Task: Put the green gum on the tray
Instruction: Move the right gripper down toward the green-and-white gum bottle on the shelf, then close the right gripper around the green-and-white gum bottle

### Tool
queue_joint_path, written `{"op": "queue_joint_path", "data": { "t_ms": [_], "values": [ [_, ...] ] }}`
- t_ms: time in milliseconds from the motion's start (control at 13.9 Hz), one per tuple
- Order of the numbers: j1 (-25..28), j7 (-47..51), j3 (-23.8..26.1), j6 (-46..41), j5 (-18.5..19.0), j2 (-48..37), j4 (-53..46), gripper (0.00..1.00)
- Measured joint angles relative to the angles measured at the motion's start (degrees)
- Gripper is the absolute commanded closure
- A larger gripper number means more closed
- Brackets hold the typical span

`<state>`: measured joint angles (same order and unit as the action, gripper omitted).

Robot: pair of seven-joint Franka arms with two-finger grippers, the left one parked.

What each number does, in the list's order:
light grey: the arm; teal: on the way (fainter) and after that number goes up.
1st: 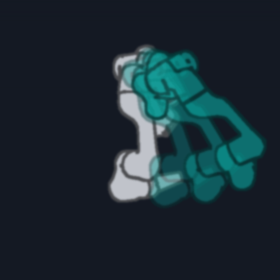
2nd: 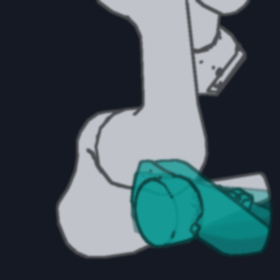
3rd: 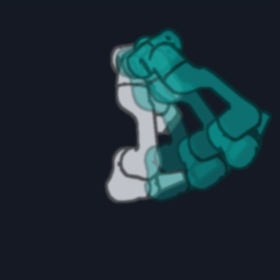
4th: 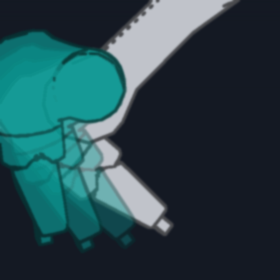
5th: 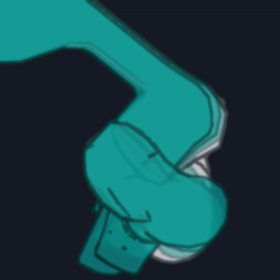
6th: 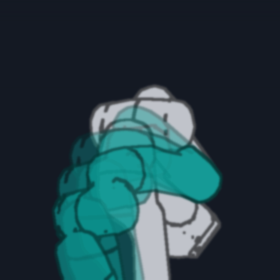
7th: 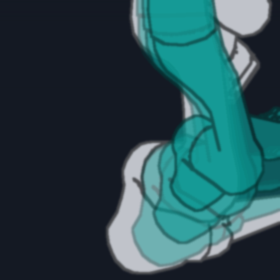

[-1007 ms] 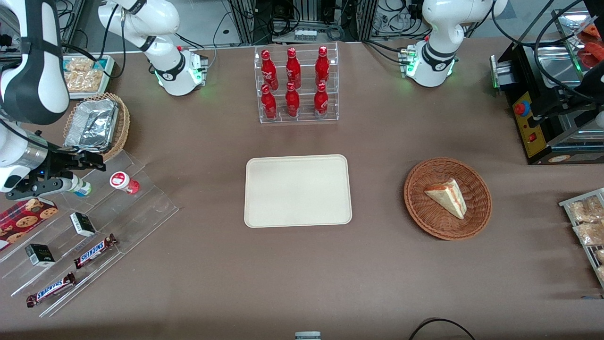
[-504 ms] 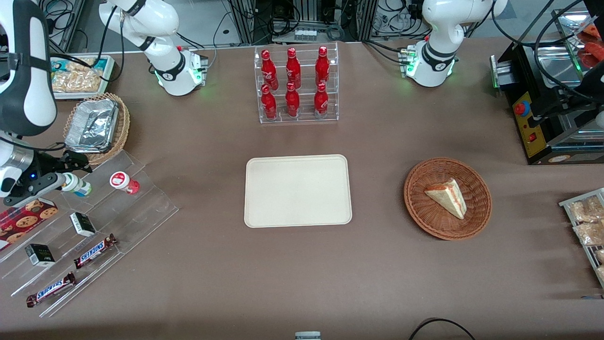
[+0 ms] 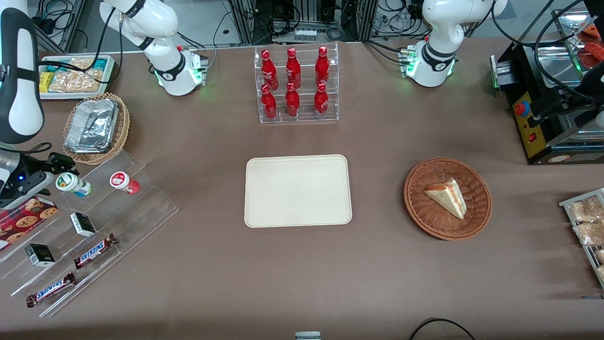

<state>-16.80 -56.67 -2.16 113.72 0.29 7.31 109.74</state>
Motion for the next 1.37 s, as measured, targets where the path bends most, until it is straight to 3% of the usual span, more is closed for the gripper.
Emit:
{"op": "queue_joint_path", "data": {
  "t_ms": [935,1007,1151,1223,1367],
  "values": [
    [-2.35,-2.28,0.01,5.52,0.0,1.12,4.64,0.01],
    [-2.34,-2.29,0.03,6.09,0.0,1.1,5.13,0.23],
    [-2.34,-2.3,0.03,7.08,0.0,1.09,6.11,0.85],
    [-2.34,-2.31,0.03,7.32,0.0,1.08,6.4,0.99],
    [-2.35,-2.31,0.03,7.69,0.0,0.96,6.72,1.0]
  ]
}}
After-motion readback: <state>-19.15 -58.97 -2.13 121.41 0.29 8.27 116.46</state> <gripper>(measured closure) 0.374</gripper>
